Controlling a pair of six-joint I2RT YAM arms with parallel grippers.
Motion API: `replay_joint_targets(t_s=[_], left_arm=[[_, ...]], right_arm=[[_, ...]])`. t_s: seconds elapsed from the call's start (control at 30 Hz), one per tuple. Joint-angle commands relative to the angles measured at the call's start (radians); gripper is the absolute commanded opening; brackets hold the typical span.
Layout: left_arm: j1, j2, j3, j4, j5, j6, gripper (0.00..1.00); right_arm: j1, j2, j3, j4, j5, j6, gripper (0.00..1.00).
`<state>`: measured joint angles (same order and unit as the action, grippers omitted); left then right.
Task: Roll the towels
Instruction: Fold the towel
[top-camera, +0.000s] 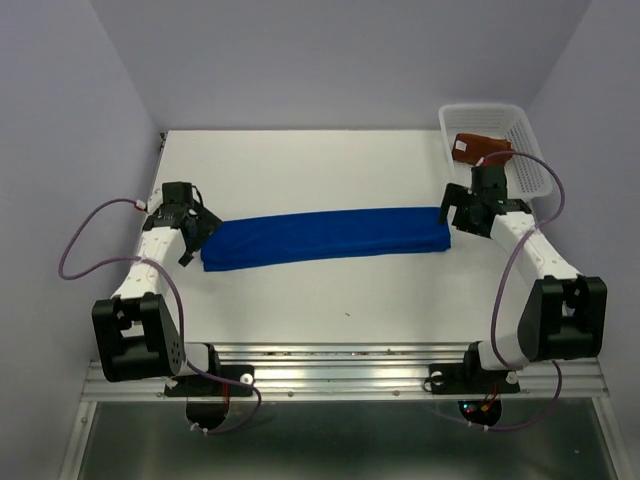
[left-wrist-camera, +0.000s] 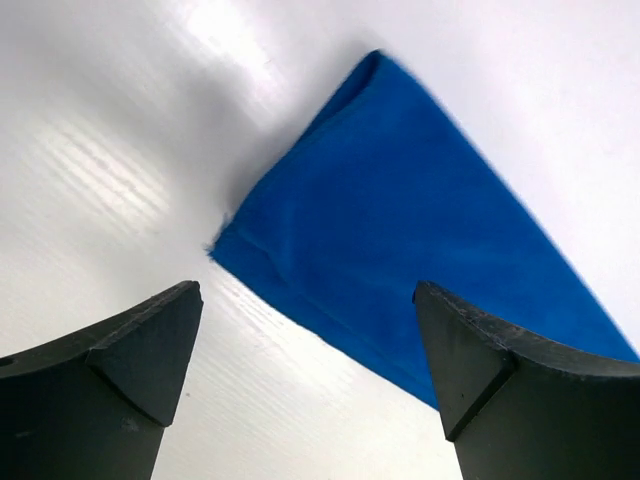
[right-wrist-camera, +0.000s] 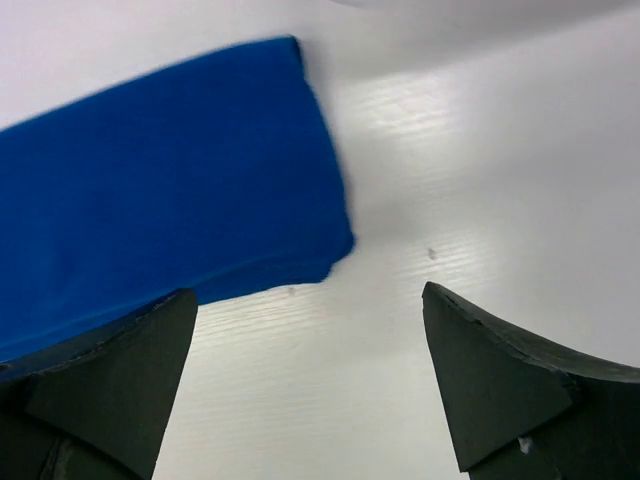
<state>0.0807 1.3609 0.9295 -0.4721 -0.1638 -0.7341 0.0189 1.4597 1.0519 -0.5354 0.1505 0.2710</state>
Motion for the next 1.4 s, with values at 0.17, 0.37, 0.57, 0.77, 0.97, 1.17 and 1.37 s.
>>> replay_joint_targets(t_s=[0.17,0.37,0.57,0.77,0.97,1.17,1.37], left_arm=[[-0.016,0.067,0.140,0.107,0.159,0.082,0.99],[-0.022,0.240,0.163,0.136,0.184,0.091,0.99],[-0.016,0.348,0.118,0.162,0.115,0.068,0.99],[0.007,0.392,0.094,0.159,0.067,0.062,0.99],[0.074,0.366,0.043,0.142,0.035,0.053,0.99],[0.074,0.273,0.015,0.202,0.197,0.064,0.99],[0.054,0.118,0.016,0.199,0.250,0.075,0.99]], right_arm=[[0.050,0.003,0.032,0.158,-0.359,-0.075,1.00],[0.072,0.186,0.105,0.158,-0.333,-0.058,1.00],[0.072,0.307,0.057,0.158,-0.259,0.008,1.00],[0.047,0.346,-0.007,0.157,-0.099,0.066,1.00],[0.001,0.306,-0.021,0.156,-0.078,0.047,1.00],[0.001,0.182,-0.062,0.244,-0.337,-0.041,1.00],[0.001,0.056,-0.053,0.250,-0.324,-0.032,1.00]])
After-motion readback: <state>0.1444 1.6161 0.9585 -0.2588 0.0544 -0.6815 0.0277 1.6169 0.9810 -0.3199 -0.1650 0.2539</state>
